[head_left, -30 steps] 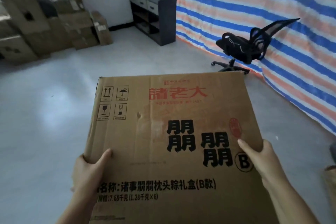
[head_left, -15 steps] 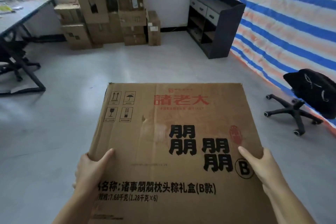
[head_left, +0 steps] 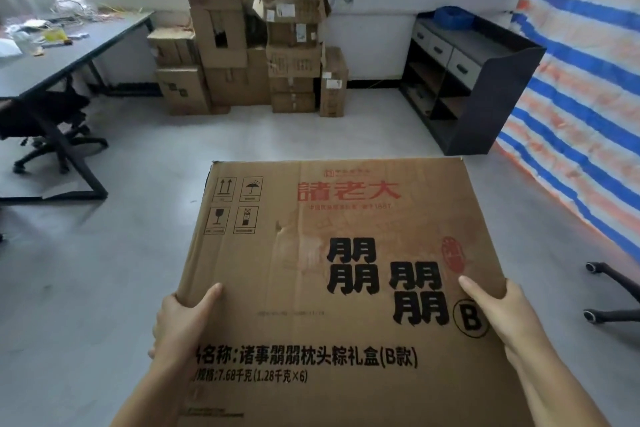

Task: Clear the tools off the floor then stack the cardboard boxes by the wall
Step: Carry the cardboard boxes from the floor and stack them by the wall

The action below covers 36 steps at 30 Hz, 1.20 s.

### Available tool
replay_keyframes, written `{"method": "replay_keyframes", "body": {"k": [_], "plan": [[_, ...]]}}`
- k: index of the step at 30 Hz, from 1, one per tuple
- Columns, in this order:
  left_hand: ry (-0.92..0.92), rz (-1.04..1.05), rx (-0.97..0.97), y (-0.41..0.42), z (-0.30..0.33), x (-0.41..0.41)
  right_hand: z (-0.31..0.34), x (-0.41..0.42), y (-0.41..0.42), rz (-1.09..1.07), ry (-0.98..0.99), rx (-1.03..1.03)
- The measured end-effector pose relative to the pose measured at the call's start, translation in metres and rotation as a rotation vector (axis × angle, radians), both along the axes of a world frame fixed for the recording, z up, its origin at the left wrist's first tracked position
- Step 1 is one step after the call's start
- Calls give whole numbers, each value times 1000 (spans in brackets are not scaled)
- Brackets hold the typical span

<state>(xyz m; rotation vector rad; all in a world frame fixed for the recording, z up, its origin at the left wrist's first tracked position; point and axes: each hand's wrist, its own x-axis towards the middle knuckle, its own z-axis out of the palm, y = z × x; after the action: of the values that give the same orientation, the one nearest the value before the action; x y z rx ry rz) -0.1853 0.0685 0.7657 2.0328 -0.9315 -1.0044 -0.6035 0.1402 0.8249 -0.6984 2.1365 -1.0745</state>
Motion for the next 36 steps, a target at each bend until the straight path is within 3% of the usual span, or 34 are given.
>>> {"method": "replay_keyframes", "body": {"k": [4, 13, 27, 36], "plan": [[48, -26, -1, -105, 5, 5, 8, -3, -95, -16, -6, 5], [-56, -93, -18, -293, 38, -43, 4, -37, -272, -45, -33, 11], [11, -71, 64, -600, 15, -212, 8, -207, -599, -18, -46, 53], [-15, -108, 85, -809, 4, -295, -1, -275, -786, -61, -84, 77]]}}
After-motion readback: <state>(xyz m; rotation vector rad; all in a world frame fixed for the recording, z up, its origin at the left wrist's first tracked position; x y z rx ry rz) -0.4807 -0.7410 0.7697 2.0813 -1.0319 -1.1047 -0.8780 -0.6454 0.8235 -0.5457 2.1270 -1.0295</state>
